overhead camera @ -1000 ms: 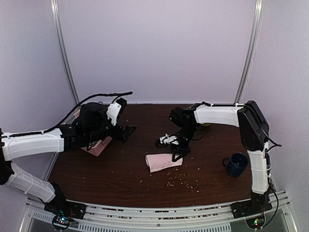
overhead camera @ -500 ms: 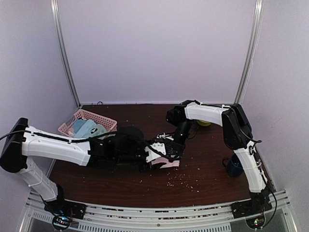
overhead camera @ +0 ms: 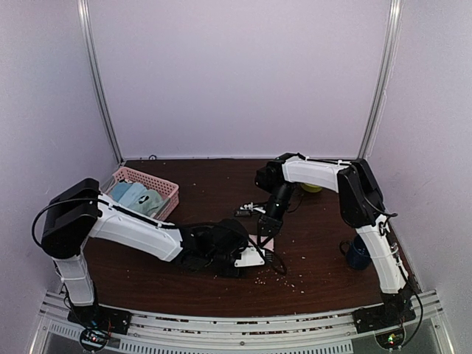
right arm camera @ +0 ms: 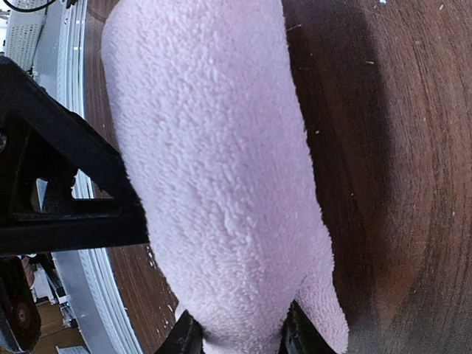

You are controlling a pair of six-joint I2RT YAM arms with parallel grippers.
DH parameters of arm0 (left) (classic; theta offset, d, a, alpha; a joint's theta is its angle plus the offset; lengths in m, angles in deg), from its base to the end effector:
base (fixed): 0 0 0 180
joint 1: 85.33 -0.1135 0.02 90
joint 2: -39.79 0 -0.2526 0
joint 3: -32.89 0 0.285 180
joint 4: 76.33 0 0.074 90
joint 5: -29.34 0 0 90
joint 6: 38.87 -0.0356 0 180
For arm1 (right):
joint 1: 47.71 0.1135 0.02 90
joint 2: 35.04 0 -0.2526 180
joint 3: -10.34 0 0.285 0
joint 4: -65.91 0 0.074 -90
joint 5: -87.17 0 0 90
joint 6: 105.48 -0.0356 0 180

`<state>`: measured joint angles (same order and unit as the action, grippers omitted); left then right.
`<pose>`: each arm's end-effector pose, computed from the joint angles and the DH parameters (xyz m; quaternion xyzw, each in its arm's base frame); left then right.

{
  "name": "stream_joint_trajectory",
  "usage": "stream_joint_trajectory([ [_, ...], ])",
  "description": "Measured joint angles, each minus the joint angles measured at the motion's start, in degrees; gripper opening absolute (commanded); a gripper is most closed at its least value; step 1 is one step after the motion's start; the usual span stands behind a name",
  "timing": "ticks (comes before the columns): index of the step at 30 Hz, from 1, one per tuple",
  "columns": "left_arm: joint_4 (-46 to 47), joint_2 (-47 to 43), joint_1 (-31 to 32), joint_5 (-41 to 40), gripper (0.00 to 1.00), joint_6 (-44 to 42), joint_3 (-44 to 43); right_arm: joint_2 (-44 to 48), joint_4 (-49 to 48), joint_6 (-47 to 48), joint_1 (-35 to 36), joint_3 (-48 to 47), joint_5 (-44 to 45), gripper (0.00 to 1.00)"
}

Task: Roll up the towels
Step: Pick up the towel from the center of the board.

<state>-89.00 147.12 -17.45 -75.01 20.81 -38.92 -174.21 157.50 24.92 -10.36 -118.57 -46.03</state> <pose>0.1586 -0.3668 0.1082 0.6714 0.6405 -0.0035 0.3727 0.3597 0.3051 0.1301 0.5508 -0.7438 -0.3686 0.0862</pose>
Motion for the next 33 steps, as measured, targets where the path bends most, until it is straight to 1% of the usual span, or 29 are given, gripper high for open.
stream_joint_trajectory([
  [5, 4.37, 1.64, 0.26, -4.59, 0.63, -3.76, 0.46, -0.07, -0.02, -0.17, -0.13, 0.0, -0.35, 0.32],
  [12, 10.95, 5.6, 0.7, -9.88, 0.56, -7.43, 0.57, -0.22, -0.09, -0.39, -0.48, 0.07, -1.11, 0.32],
  [17, 14.12, 8.81, 0.87, -14.08, 0.44, -9.33, -1.09, -0.24, -0.52, -1.33, -1.42, 0.92, -3.43, 0.33],
  [21, 15.06, 10.51, 0.9, -16.61, 0.28, -10.78, -2.23, -0.22, -0.72, -1.84, -2.16, 1.86, -5.44, 0.34],
  [23, 15.34, 11.13, 0.98, -17.62, 0.2, -11.32, -2.75, -0.09, -1.01, -2.1, -2.54, 2.34, -6.23, 0.35],
  [29, 16.24, 12.35, 1.01, -18.58, 0.0, -12.68, -3.87, 1.84, -2.45, -2.34, -3.67, 4.85, -7.65, 0.44],
  [33, 16.59, 12.35, 0.31, -16.68, 0.0, -12.57, -4.2, 5.44, -3.78, -2.49, -5.4, 8.15, -7.41, 0.5],
])
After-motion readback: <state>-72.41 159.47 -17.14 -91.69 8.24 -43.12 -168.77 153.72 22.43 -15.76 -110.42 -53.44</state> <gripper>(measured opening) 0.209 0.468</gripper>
